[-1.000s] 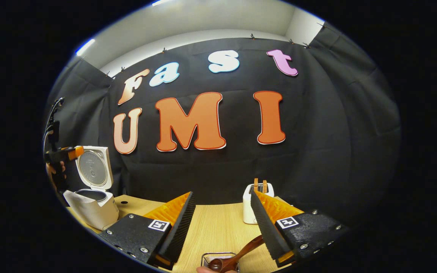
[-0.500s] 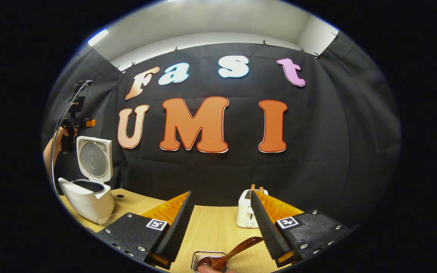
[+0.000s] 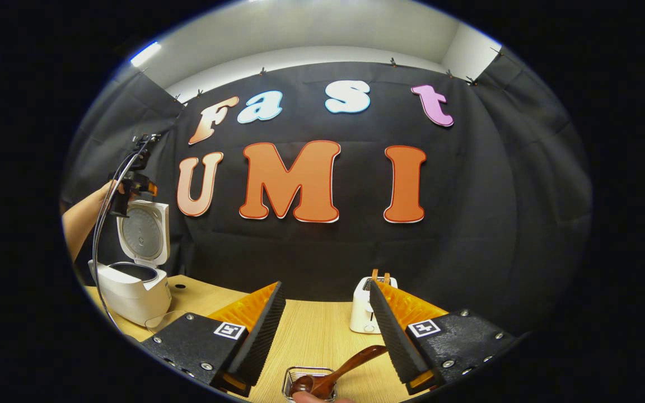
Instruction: Close the left gripper, press the button to open the rice cooker; take a wooden spoon from the chopstick holder with the right hand, scoop a spoonful of rice and pour it into the rice cooker, then put the wooden spoon back into the chopstick holder.
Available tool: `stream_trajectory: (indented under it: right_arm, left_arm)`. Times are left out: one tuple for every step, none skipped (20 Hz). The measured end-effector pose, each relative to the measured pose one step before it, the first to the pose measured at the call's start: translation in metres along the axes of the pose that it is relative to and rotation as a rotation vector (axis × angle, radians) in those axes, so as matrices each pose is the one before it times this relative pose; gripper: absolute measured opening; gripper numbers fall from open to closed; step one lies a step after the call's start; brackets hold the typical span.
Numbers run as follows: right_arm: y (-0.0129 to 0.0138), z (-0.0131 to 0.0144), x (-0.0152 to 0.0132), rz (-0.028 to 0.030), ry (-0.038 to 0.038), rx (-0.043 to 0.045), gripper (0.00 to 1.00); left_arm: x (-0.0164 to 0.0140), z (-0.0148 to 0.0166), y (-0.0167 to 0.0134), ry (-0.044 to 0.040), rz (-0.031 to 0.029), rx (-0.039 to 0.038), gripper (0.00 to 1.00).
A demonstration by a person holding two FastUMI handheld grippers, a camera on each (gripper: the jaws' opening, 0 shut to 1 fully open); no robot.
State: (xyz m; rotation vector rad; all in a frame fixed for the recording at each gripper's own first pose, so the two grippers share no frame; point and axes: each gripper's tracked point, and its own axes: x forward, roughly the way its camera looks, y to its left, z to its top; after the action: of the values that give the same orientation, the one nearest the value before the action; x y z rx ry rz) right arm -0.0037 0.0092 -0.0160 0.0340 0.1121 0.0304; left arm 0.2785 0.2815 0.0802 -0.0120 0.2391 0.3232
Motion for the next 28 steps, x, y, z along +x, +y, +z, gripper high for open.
stream_trajectory:
  right_arm:
    - [-0.00087, -0.00122, 0.00081, 0.00059, 0.00279, 0.00251, 0.90]
    - [0.00098, -0.00175, 0.00114, 0.00567, 0.00405, 0.00174, 0.90]
    - [0.00088, -0.00269, 0.00103, 0.00466, 0.00543, 0.00418, 0.90]
    - [0.00139, -0.00217, 0.00093, 0.00626, 0.00395, 0.00672, 0.90]
    - [0.00256, -0.00237, 0.00099, 0.00929, 0.00419, 0.00731, 0.90]
    - [0.00111, -0.00339, 0.00149, 0.00663, 0.00334, 0.00727, 0.90]
    - [0.00159, -0.00118, 0.00163, 0.00835, -0.00228, 0.00965, 0.90]
    - [0.00059, -0.00248, 0.00153, 0.00371, 0.00332, 0.00923, 0.90]
    - [0.00043, -0.00428, 0.00092, 0.00821, 0.00590, 0.01290, 0.90]
    - [0.00204, -0.00303, 0.00081, 0.01023, 0.00741, 0.01512, 0.89]
    - [0.00106, -0.00260, 0.00118, 0.00946, 0.00775, 0.01292, 0.89]
    - [0.00125, -0.00168, 0.00077, 0.00801, 0.00445, 0.00885, 0.90]
    - [-0.00048, -0.00099, -0.00041, 0.00473, 0.00331, 0.00317, 0.89]
    - [0.00049, -0.00112, -0.00058, 0.00757, 0.00016, -0.00184, 0.90]
    - [0.00001, -0.00054, -0.00056, 0.00335, 0.00304, -0.00330, 0.90]
    - [0.00091, -0.00037, -0.00106, 0.00619, 0.00018, -0.00414, 0.89]
    - [0.00129, 0.00073, -0.00179, 0.00315, -0.00319, -0.00539, 0.89]
    - [0.00123, -0.00009, -0.00028, 0.00208, -0.00351, -0.00788, 0.89]
    - [0.00162, -0.00076, -0.00036, 0.00256, -0.00130, -0.01015, 0.89]
    - [0.00221, -0.00212, -0.00004, 0.00172, 0.00445, -0.01052, 0.90]
    - [0.00270, -0.00190, -0.00180, 0.00564, 0.00291, -0.00853, 0.89]
    - [0.00236, -0.00133, -0.00009, 0.00143, 0.00349, -0.00614, 0.89]
    - [0.00122, -0.00227, -0.00050, 0.00310, 0.00436, -0.00724, 0.89]
    - [0.00233, -0.00168, -0.00047, 0.00208, 0.00189, -0.00653, 0.90]
    - [0.00142, -0.00168, -0.00020, 0.00222, 0.00290, -0.00493, 0.90]
    - [0.00191, -0.00137, 0.00009, 0.00446, 0.00248, -0.00278, 0.90]
    - [0.00162, -0.00102, 0.00112, 0.00416, 0.00283, 0.00014, 0.90]
    - [0.00241, -0.00009, 0.00015, 0.00676, 0.00114, 0.00248, 0.89]
  left_arm:
    - [-0.00241, 0.00192, 0.00606, -0.00515, 0.02491, 0.03587, 0.93]
    - [-0.00464, -0.00034, -0.00089, 0.01750, -0.00385, 0.00889, 0.90]
    - [-0.00019, -0.00094, -0.00294, 0.02315, -0.00898, 0.01847, 0.88]
    - [-0.00214, -0.00001, -0.00105, 0.01364, -0.00855, 0.00372, 0.88]
    - [-0.00052, -0.00055, -0.00094, 0.01722, -0.00864, -0.00217, 0.87]
    - [-0.00308, -0.00127, -0.00064, 0.02149, -0.00833, -0.00067, 0.88]
    - [-0.00385, 0.00142, -0.00149, 0.01432, -0.00744, 0.00105, 0.88]
    - [-0.00466, -0.00099, -0.00165, 0.01764, -0.00815, 0.00546, 0.89]
    - [-0.00230, 0.00096, 0.00053, 0.01361, -0.00621, 0.00289, 0.89]
    - [-0.00505, -0.00174, 0.00020, 0.01215, -0.00727, 0.00130, 0.89]
    - [-0.01061, -0.00438, -0.00269, 0.00632, -0.01212, 0.00058, 0.89]
    - [-0.00870, -0.00951, -0.00574, 0.01415, -0.02474, -0.00290, 0.89]
    - [-0.01288, -0.01692, -0.00669, 0.01772, -0.02225, 0.00241, 0.88]
    - [-0.00916, -0.01687, -0.00346, 0.02802, -0.00785, 0.00690, 0.88]
    - [-0.01164, -0.01992, -0.00353, 0.02117, -0.00815, 0.00803, 0.88]
    - [-0.00802, -0.01812, -0.00330, 0.01415, -0.00401, 0.00394, 0.87]
    - [-0.00995, -0.01634, -0.00263, 0.00248, -0.00165, 0.00249, 0.88]
    - [-0.00587, -0.01361, -0.00340, 0.00726, -0.00515, -0.00224, 0.88]
    - [-0.00178, -0.01410, -0.00402, 0.00765, -0.00783, -0.00826, 0.88]
    - [-0.00201, -0.01503, -0.00502, 0.01895, -0.01418, -0.01511, 0.88]
    - [-0.00041, -0.01602, -0.00155, 0.01585, 0.00094, -0.00808, 0.88]
    - [0.00355, -0.01240, -0.00058, 0.00213, 0.00481, 0.00360, 0.89]
    - [0.00499, -0.01983, -0.00202, 0.01865, 0.00231, 0.02324, 0.87]
    - [0.00590, -0.02346, -0.00183, 0.02328, 0.01310, -0.00217, 0.89]
    - [0.00375, -0.02670, 0.00020, 0.08007, 0.01525, 0.02931, 0.87]
    - [0.00048, 0.00765, 0.00130, -0.08345, 0.00993, 0.01575, 0.90]
    - [0.00430, 0.00120, 0.00080, -0.01627, 0.00396, -0.00383, 0.89]
    - [-0.00148, -0.00559, 0.00052, 0.03078, 0.00686, -0.00919, 0.82]
